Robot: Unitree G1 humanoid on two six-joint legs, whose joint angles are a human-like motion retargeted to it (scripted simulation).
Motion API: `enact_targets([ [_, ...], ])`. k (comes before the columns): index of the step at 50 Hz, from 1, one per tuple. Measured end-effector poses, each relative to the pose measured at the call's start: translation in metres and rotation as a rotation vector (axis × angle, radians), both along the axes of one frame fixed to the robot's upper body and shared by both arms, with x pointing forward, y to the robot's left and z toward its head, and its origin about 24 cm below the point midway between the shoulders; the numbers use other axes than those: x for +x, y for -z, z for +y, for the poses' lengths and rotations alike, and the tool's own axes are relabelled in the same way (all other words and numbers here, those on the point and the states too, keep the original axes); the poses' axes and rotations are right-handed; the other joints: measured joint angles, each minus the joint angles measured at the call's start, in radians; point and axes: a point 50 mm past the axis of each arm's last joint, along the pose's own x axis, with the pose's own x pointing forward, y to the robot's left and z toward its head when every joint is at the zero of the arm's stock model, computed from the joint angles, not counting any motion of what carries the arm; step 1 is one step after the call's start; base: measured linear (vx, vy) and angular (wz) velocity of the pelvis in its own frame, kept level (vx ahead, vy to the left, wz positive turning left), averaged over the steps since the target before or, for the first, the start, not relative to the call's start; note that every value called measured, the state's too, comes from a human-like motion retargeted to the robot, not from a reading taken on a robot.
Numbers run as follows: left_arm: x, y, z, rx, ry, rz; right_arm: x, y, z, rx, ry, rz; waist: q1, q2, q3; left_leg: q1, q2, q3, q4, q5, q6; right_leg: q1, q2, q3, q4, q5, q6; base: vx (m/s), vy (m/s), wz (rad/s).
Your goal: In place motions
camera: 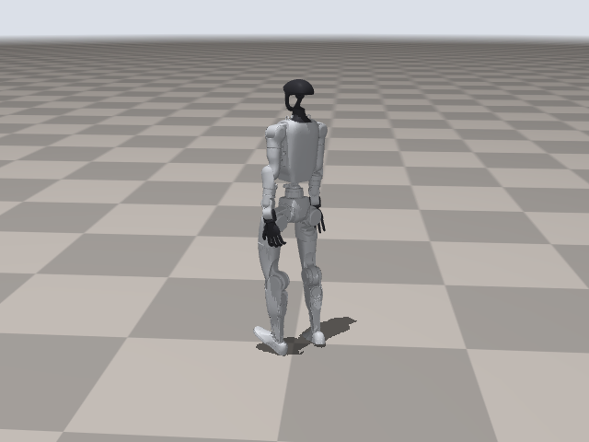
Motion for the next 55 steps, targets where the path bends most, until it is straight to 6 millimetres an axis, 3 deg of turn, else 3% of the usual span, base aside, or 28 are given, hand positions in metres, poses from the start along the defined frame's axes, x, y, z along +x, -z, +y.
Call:
enact_targets([
  [10, -0.001, 0.000, 0.001, 0.004, -0.006, 0.003, -0.009, -0.001, -0.005, -0.024, 0.008, 0.029, 0.001, -0.001, 0.004, -0.001, 0.002, -0.004, 0.000, 0.005, -0.001, 0.002, 0.002, -0.004, 0.000, -0.001, -0.002, 0.00, 0.00, 0.00],
  [32, 0.008, 0.001, 0.001, 0.008, 0.005, -0.029, 0.005, 0.000, 0.004, 0.019, -0.019, -0.014, -0.004, -0.003, -0.003, 0.000, 0.011, 0.002, -0.003, 0.006, -0.002, -0.005, 0.011, 0.007, 0.001, 0.000, -0.005, 0.00, 0.00, 0.00],
  [55, 0.004, 0.001, -0.002, -0.002, 0.016, -0.013, -0.003, 0.000, -0.002, -0.008, -0.011, 0.017, 0.000, -0.003, -0.009, -0.001, 0.012, 0.002, -0.001, 0.006, -0.003, -0.003, 0.014, 0.007, 0.001, -0.004, -0.005, 0.00, 0.00, 0.00],
])
